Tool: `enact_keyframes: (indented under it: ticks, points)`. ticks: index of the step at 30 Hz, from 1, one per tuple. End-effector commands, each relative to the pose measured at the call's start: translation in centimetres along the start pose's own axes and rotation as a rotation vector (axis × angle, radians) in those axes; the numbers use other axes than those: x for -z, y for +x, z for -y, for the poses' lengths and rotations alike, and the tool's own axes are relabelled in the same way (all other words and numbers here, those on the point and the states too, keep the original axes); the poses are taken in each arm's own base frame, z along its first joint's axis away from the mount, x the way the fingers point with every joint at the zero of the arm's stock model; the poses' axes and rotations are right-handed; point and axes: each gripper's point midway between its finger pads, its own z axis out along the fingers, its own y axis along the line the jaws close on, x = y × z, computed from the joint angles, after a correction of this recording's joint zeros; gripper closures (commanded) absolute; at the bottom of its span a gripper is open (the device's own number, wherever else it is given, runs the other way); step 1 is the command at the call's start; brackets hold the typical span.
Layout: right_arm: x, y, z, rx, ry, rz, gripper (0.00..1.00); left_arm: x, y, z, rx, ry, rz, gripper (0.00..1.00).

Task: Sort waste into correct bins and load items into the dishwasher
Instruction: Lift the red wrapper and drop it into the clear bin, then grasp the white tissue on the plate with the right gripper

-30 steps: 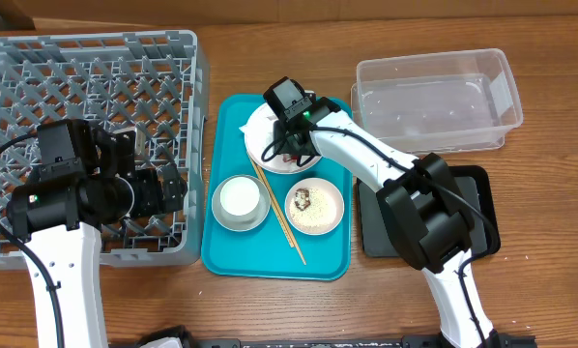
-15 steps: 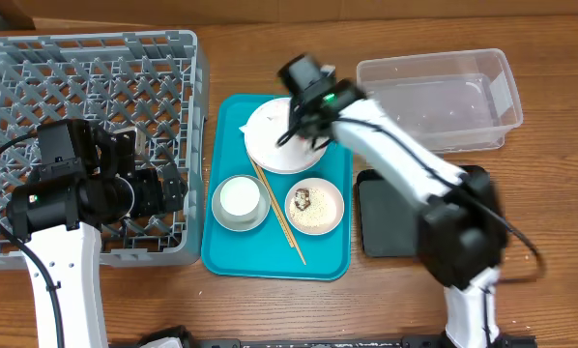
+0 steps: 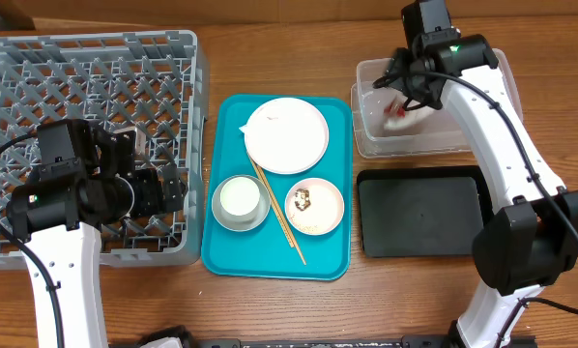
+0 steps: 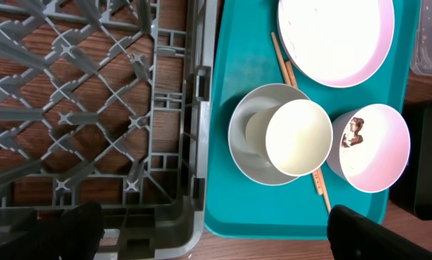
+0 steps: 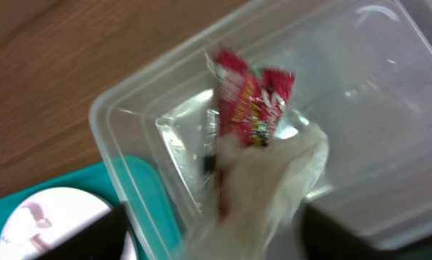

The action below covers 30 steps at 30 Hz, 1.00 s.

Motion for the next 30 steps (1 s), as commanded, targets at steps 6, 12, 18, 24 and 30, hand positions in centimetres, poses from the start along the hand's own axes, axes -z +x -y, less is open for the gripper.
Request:
enact_keyframes:
  ticks: [6,12,18,24,30]
  points:
    - [2.7,3.1,-9.6,0.369,-0.433,-0.055,0.09,0.6,-0.7,0.5,-0.032,0.012,0.026,0.00]
    - [2.9,8.1,-15.7,0.595,-0.471,-0.016,0.08,0.6,-0.7,0.5,-0.033,0.012,0.027,0.00]
    - [-0.8,13.4,-18.9,0.680,-0.462,-0.077,0.07,0.6,-0.7,0.5,-0.033,0.012,0.027,0.00]
    - [-4.3,17.7,-21.9,0.741,-0.481,-0.092,0.14,0.6,-0.7,0.5,-0.033,0.012,0.027,0.00]
    - [-7.3,18.9,-22.0,0.688,-0.379,-0.061,0.24,0.6,-0.7,0.5,-0.032,0.012,0.026,0.00]
